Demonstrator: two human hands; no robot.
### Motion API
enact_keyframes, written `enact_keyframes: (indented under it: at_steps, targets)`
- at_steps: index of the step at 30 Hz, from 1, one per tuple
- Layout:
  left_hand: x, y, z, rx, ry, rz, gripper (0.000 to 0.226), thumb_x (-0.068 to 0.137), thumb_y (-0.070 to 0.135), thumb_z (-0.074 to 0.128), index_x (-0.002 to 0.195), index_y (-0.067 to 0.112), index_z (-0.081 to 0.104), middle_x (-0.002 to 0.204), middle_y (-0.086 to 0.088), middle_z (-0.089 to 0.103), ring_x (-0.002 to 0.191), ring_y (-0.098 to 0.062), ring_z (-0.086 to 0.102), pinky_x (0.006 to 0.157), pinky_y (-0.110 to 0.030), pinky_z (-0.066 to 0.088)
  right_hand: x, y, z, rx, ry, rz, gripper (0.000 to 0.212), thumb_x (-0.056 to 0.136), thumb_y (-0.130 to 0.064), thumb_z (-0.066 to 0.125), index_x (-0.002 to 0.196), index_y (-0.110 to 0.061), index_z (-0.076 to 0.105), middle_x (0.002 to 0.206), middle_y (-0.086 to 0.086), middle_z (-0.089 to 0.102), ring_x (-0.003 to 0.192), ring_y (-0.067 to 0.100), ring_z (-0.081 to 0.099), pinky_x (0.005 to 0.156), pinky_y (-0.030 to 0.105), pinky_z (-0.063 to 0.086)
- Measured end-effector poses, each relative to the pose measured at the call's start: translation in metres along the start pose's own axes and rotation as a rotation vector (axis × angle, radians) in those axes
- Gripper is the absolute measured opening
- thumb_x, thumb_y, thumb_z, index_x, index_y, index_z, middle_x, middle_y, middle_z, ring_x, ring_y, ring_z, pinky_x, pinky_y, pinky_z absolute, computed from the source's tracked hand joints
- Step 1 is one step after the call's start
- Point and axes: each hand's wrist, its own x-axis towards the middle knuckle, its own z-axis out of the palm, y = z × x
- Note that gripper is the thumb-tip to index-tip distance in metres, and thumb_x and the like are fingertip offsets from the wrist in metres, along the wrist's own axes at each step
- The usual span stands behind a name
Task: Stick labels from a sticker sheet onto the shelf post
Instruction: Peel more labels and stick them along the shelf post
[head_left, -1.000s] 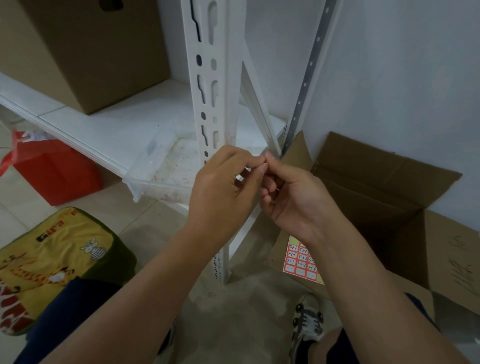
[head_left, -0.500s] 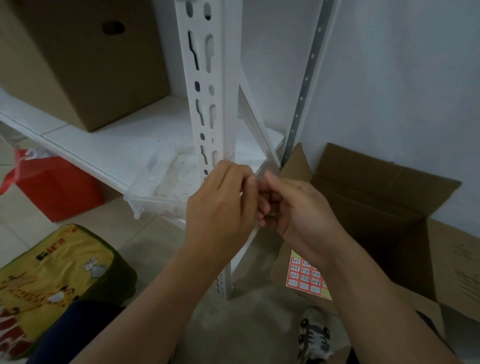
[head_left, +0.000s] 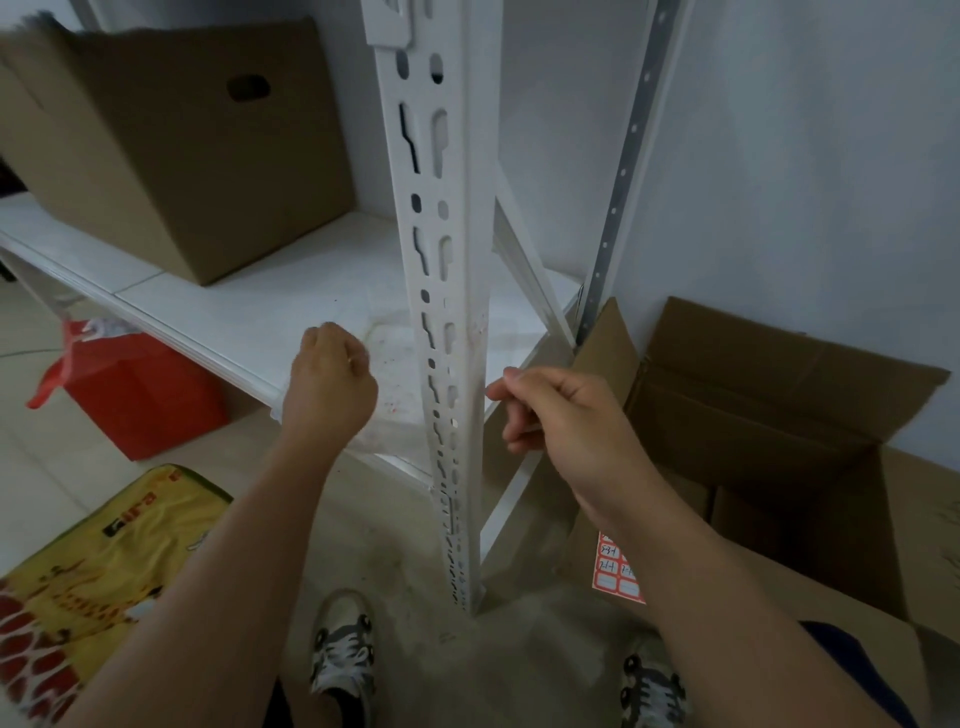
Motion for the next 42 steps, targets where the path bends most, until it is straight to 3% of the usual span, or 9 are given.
enact_keyframes:
  at_steps: [2, 6, 9, 12, 18, 21, 31, 35, 42]
  targets:
    - [0.002, -0.002, 0.002, 0.044, -0.094, -0.012, 0.036, 0.095, 0.015, 0.057, 0.13, 0.012, 0.051, 0.135, -0.009, 0.05, 0.125, -0.033, 0.048, 0.101, -0.046, 0.043, 0.002, 0.001, 0.003, -0.038, 0.022, -0.009, 0.026, 0.098, -0.029, 0.051, 0.085, -0.018, 0.072, 0.066, 0.003, 0.057, 0.07, 0.017, 0.058, 0.079, 0.043, 0.055]
    - [-0.005, 0.015, 0.002, -0.103, 0.044, 0.011, 0.033, 0.104, 0.029, 0.044, 0.105, 0.007, 0.069, 0.099, -0.001, 0.062, 0.097, -0.023, 0.062, 0.082, -0.03, 0.043, 0.005, 0.002, 0.007, -0.085, 0.066, -0.056, 0.025, 0.096, -0.031, 0.053, 0.088, -0.014, 0.071, 0.067, 0.002, 0.06, 0.068, 0.017, 0.056, 0.074, 0.043, 0.054]
    - [-0.023, 0.044, -0.001, -0.48, 0.068, -0.015, 0.025, 0.101, 0.018, 0.042, 0.123, 0.018, 0.055, 0.12, 0.004, 0.06, 0.107, -0.015, 0.061, 0.094, -0.037, 0.053, 0.009, 0.004, 0.009, -0.134, 0.138, -0.106, 0.02, 0.097, -0.031, 0.053, 0.088, -0.025, 0.069, 0.077, -0.01, 0.067, 0.075, 0.005, 0.062, 0.074, 0.025, 0.052]
    - [-0.052, 0.074, -0.006, -0.661, 0.124, 0.16, 0.047, 0.089, 0.025, 0.038, 0.135, 0.016, 0.045, 0.121, 0.007, 0.057, 0.101, 0.003, 0.059, 0.08, -0.016, 0.054, 0.012, 0.005, 0.01, -0.109, 0.159, -0.116, 0.018, 0.099, -0.029, 0.05, 0.093, -0.034, 0.067, 0.086, -0.015, 0.069, 0.086, 0.001, 0.064, 0.084, 0.025, 0.054]
    - [-0.066, 0.095, 0.013, -0.499, 0.231, 0.323, 0.076, 0.091, 0.026, 0.052, 0.154, 0.017, 0.011, 0.149, 0.007, 0.034, 0.119, 0.012, 0.042, 0.087, -0.002, 0.044, 0.014, 0.005, 0.007, 0.014, 0.134, -0.06, 0.034, 0.102, -0.033, 0.041, 0.106, -0.019, 0.071, 0.094, -0.006, 0.074, 0.089, 0.005, 0.068, 0.092, 0.034, 0.054]
    - [-0.068, 0.1, 0.021, -0.417, 0.312, 0.346, 0.081, 0.095, 0.017, 0.053, 0.154, 0.003, 0.0, 0.135, 0.011, 0.025, 0.11, 0.031, 0.028, 0.082, 0.009, 0.03, 0.013, 0.005, 0.005, 0.057, 0.1, -0.037, 0.038, 0.103, -0.034, 0.038, 0.11, -0.015, 0.071, 0.098, -0.002, 0.075, 0.094, 0.007, 0.069, 0.095, 0.036, 0.052]
    - [-0.064, 0.109, 0.029, -0.349, 0.421, 0.301, 0.082, 0.089, 0.03, 0.037, 0.153, 0.001, -0.005, 0.138, -0.008, 0.032, 0.091, 0.006, 0.031, 0.07, -0.007, 0.036, 0.009, 0.005, 0.0, 0.045, 0.055, -0.048, 0.042, 0.103, -0.036, 0.035, 0.103, -0.019, 0.073, 0.097, -0.005, 0.075, 0.093, 0.004, 0.068, 0.093, 0.03, 0.052]
    - [-0.064, 0.108, 0.028, -0.34, 0.413, 0.309, 0.082, 0.088, 0.031, 0.035, 0.153, 0.002, -0.006, 0.138, -0.011, 0.033, 0.095, -0.009, 0.042, 0.068, -0.023, 0.046, 0.009, 0.005, -0.002, 0.054, 0.039, -0.042, 0.039, 0.103, -0.036, 0.035, 0.094, -0.026, 0.072, 0.091, -0.011, 0.075, 0.089, -0.001, 0.068, 0.079, 0.015, 0.052]
    - [-0.064, 0.109, 0.031, -0.337, 0.434, 0.302, 0.081, 0.086, 0.027, 0.036, 0.154, 0.004, -0.001, 0.136, -0.005, 0.032, 0.09, -0.003, 0.037, 0.064, -0.021, 0.047, 0.008, 0.006, -0.001, 0.083, 0.024, -0.022, 0.038, 0.103, -0.037, 0.035, 0.097, -0.027, 0.072, 0.099, -0.006, 0.075, 0.097, 0.006, 0.068, 0.094, 0.032, 0.051]
